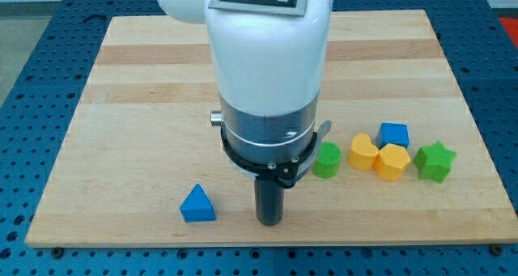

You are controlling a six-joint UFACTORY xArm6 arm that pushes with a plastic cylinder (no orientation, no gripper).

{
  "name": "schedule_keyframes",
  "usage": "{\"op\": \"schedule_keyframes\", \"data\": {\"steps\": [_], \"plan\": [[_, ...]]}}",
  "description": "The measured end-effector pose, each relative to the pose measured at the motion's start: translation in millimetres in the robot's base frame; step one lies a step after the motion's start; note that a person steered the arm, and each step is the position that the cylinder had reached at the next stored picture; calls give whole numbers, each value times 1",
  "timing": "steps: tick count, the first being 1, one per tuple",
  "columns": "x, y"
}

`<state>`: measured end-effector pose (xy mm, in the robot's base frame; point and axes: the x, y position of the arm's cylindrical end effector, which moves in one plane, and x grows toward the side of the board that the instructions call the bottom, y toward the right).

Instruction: Place the blue triangle to the bottom left corner

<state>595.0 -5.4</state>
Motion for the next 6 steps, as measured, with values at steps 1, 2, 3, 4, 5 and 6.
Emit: {"op": "schedule_keyframes", "data": {"steps": [1,2,3,4,5,6], "plan": [[0,-47],[1,-123],[1,-157],[-1,-137],[-18,-113],[-21,-123]]}}
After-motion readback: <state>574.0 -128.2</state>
